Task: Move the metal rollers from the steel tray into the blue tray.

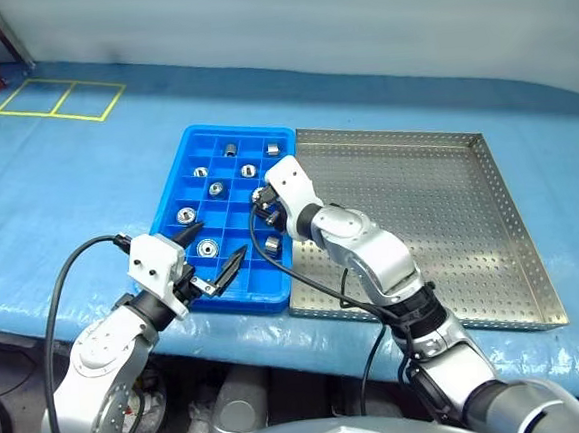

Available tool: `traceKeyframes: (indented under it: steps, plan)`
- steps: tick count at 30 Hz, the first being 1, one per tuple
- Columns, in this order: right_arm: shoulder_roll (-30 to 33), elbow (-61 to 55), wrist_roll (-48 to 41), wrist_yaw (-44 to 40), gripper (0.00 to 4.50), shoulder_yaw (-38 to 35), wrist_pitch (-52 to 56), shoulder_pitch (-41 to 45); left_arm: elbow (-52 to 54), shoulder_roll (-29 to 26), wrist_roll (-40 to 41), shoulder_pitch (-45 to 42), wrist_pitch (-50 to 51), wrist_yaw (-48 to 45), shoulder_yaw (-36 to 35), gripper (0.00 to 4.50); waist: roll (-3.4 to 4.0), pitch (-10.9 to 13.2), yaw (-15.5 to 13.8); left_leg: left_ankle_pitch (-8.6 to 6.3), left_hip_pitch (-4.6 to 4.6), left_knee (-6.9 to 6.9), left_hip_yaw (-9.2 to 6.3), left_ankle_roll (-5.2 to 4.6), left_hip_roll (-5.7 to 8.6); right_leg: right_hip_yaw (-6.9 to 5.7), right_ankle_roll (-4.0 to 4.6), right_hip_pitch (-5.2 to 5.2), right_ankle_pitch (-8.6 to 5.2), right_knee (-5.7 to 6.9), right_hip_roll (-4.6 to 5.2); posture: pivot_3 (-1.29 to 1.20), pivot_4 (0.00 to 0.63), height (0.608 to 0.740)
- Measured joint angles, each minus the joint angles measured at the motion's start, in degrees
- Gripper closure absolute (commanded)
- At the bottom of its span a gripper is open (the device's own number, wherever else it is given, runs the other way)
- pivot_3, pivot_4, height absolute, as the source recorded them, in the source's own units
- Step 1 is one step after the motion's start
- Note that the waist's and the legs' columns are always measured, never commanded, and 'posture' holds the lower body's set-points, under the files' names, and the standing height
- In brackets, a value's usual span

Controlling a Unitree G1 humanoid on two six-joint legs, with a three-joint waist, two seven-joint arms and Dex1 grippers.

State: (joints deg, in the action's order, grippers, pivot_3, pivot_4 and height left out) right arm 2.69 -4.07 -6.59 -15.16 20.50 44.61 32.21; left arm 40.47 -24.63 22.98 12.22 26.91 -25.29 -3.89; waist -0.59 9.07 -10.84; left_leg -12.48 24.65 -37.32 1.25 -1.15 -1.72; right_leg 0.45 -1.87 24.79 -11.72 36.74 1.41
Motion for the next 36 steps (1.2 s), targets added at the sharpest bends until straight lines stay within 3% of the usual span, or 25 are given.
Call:
traceKeyframes:
  steps: [11,19,28,36]
  plan:
    - [-3.01,9.89,2.03,-2.02,2.80,0.65,-5.42,1.18,0.00,-0.01,0.00,-1.02,0.01,0.06,1.05,0.00,0.00,0.00,-1.13,0.01,0.02,0.06,0.02,0.04,0.00,-0.06,0.05,0.02,-0.03,0.00,0.00,0.46,0.150,0.740]
    - [-2.84,9.76,2.00,-2.25,0.07,-0.68,-5.53,0.59,-0.04,-0.44,0.22,-2.69,0.15,-0.81,1.53,0.00,0.01,0.00,-1.01,0.01,0.03,0.06,0.01,0.04,0.01,-0.07,0.06,0.02,-0.03,-0.01,0.00,0.40,0.150,0.740]
    - [0.58,-8.65,1.42,-0.08,0.03,-6.80,-0.72,-4.88,-5.16,-2.64,0.52,-12.62,0.32,-4.98,3.34,0.00,0.01,0.00,0.68,0.01,0.04,0.05,-0.01,0.04,0.05,-0.08,0.06,-0.02,-0.04,-0.05,0.03,0.24,0.150,0.740]
    - [3.55,-19.72,2.14,6.38,0.03,-15.92,6.46,-13.04,-16.01,-1.02,-0.67,-24.08,1.32,-7.90,9.54,0.00,0.00,0.00,5.30,0.03,-0.01,0.01,-0.01,0.03,0.09,-0.02,0.02,-0.08,-0.02,0.01,0.03,0.14,0.150,0.740]
